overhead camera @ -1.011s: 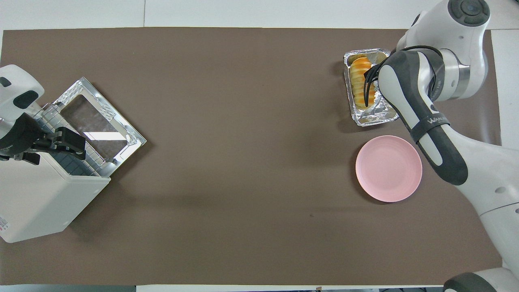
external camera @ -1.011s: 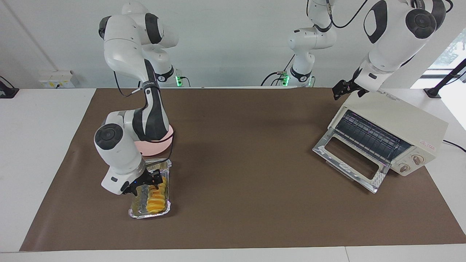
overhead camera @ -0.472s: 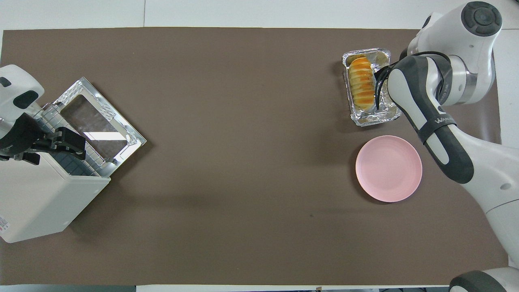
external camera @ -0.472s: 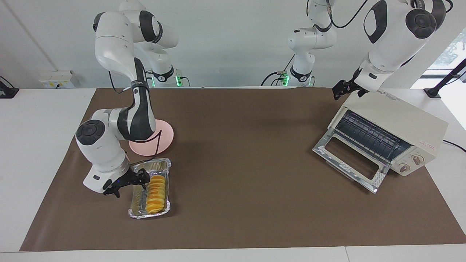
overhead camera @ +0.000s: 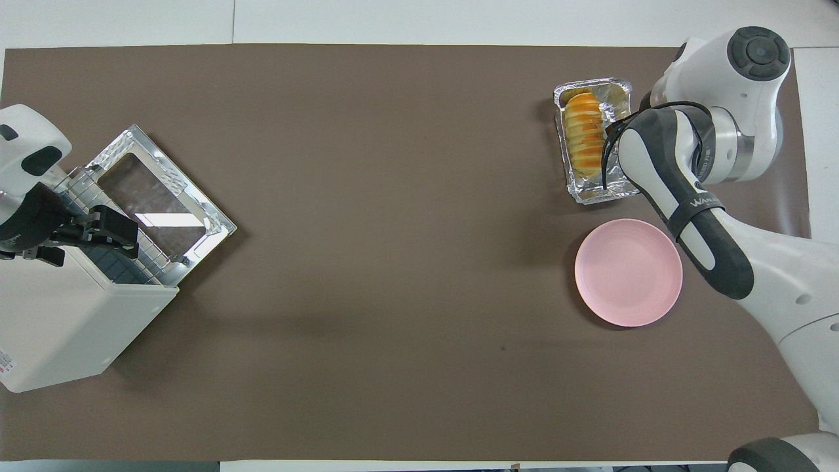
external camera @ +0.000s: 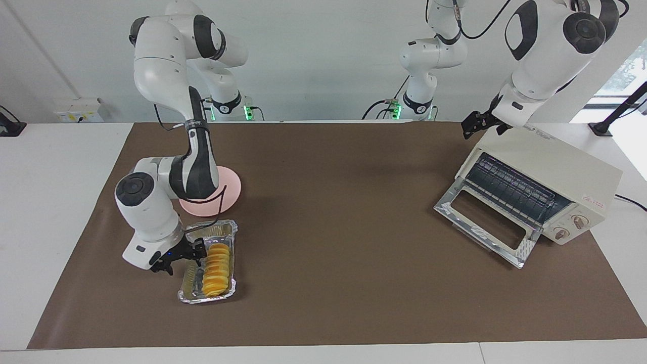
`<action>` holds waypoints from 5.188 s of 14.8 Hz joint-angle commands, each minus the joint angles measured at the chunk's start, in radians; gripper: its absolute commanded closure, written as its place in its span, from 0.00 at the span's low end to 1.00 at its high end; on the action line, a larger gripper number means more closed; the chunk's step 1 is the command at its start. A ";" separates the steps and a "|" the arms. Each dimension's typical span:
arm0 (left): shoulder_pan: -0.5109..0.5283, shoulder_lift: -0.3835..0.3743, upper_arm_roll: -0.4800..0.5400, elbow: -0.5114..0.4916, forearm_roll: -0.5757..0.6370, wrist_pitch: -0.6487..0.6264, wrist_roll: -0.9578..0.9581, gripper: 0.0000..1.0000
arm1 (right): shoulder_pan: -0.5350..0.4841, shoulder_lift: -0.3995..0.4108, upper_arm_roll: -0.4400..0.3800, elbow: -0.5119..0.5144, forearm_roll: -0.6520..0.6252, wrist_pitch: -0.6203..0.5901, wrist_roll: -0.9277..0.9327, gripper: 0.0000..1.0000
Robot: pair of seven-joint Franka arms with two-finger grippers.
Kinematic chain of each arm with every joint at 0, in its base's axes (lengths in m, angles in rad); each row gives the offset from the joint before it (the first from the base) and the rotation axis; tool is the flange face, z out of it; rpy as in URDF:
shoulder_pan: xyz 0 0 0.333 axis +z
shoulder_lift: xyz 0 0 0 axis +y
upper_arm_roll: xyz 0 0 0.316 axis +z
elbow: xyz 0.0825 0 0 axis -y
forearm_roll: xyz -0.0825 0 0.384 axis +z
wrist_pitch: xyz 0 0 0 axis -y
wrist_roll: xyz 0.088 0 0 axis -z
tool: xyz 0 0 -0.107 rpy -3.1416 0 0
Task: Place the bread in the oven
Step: 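Lower the bread into the foil tray and open the right gripper, then slide the foil tray toward the table center with the right gripper, then withdraw the right gripper while the left gripper reaches the foil tray, then grasp the foil tray edge with the left gripper, then carry the foil tray into the open toaster oven with the left gripper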
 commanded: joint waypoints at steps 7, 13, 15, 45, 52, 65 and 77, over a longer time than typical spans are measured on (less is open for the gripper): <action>0.008 -0.012 -0.002 -0.001 -0.019 -0.001 0.007 0.00 | -0.012 -0.046 0.009 -0.074 -0.006 0.037 0.012 1.00; 0.008 -0.012 -0.002 -0.001 -0.019 -0.001 0.007 0.00 | 0.026 -0.067 0.021 0.106 0.020 -0.259 0.030 1.00; 0.008 -0.012 -0.002 -0.001 -0.019 -0.001 0.007 0.00 | 0.082 -0.092 0.020 0.160 0.070 -0.368 0.105 1.00; -0.003 -0.012 -0.005 -0.001 -0.016 -0.004 0.010 0.00 | 0.499 -0.165 0.006 -0.122 0.195 -0.103 0.848 0.00; -0.118 -0.019 -0.017 -0.020 -0.030 0.170 -0.095 0.00 | 0.162 -0.345 0.006 -0.125 0.189 -0.270 0.369 0.00; -0.600 0.543 0.007 0.134 -0.043 0.665 -0.433 0.00 | -0.033 -0.624 0.006 -0.142 0.068 -0.666 0.012 0.00; -0.612 0.552 0.006 0.068 -0.036 0.729 -0.534 1.00 | -0.084 -0.735 0.009 -0.240 0.048 -0.709 0.020 0.00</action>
